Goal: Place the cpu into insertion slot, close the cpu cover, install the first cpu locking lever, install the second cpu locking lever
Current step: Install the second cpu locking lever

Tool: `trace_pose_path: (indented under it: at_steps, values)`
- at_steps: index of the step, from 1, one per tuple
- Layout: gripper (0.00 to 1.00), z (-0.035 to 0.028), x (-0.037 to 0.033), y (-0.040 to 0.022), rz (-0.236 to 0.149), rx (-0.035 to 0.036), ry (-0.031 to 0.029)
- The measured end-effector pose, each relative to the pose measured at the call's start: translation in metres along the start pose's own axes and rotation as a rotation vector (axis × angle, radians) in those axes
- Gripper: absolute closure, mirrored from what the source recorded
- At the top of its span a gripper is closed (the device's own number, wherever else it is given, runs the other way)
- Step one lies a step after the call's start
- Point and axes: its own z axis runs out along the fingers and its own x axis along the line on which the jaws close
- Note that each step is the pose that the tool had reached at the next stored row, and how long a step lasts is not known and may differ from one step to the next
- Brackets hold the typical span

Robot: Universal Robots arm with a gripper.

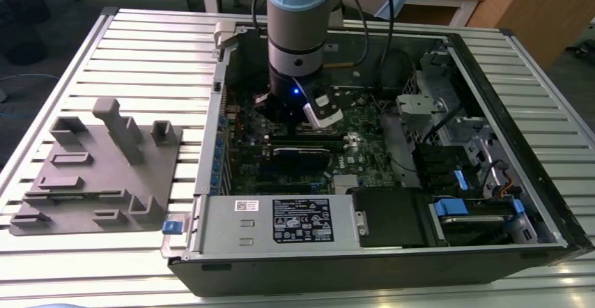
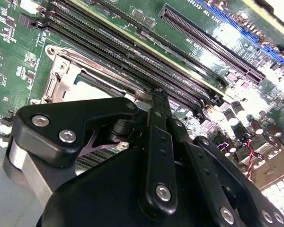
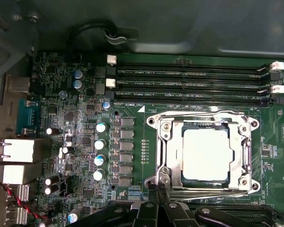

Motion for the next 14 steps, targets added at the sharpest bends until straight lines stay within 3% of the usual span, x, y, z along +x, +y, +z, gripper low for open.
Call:
trace_pose_path:
  at_steps: [5,7,9,14]
  values:
    - [0.89,-0.0001,-0.0001,0.0001,0.000,-0.0013,-0.0001]
    - [0.89,-0.0046,-0.0005,0.0011,0.000,-0.0044,-0.0015]
    - [0.89,-0.0099,-0.0004,0.0011,0.000,-0.0028,-0.0003]
    - [0.89,-0.0095,-0.0004,0.0004,0.000,-0.0056,-0.0004]
